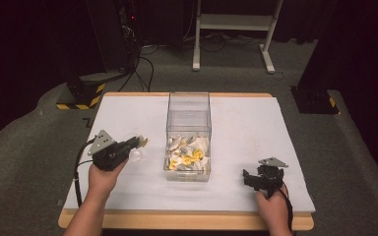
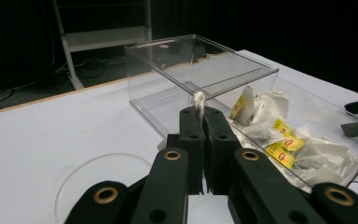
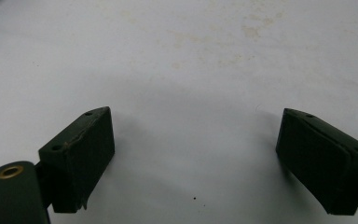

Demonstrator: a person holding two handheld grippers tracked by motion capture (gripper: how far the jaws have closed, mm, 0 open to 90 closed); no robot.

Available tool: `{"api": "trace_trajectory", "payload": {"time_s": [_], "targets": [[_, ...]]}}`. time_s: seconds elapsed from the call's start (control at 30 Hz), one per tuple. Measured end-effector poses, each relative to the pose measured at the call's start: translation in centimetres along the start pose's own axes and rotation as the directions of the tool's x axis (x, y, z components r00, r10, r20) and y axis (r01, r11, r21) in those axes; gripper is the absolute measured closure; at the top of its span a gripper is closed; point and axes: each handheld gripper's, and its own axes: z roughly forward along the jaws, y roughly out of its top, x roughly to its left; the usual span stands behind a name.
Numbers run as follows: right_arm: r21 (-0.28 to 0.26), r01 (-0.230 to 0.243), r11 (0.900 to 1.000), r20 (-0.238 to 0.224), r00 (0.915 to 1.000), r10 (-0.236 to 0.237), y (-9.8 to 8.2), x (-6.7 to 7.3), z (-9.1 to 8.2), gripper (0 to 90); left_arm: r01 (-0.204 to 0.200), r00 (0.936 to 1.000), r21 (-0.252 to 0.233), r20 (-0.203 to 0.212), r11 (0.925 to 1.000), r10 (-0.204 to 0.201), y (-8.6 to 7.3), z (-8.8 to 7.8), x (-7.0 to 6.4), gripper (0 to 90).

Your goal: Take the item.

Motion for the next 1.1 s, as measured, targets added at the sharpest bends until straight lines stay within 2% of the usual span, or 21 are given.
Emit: {"api": "trace_trajectory", "payload": {"time_s": [0.43, 0.63, 1.1], "targets": [[0.0, 0.001, 1.0, 0.0, 1.0, -0.001, 0.0, 0.0, 0.0, 11.4, 0.024, 0.9984, -0.016, -0.051, 0.9996, -0.025, 0.3, -1.1, 2.3, 87.3], [-0.001, 0.002, 1.0, 0.0, 1.0, -0.002, 0.0, 0.0, 0.0, 11.4, 0.053, 0.9966, -0.027, -0.062, 0.9982, -0.055, 0.3, -1.4, 4.0, 87.3], [-0.001, 0.002, 1.0, 0.0, 1.0, -0.002, 0.0, 0.0, 0.0, 11.4, 0.09, 0.9934, 0.01, -0.071, 0.9959, -0.089, -1.2, -0.4, 4.5, 87.2]]}}
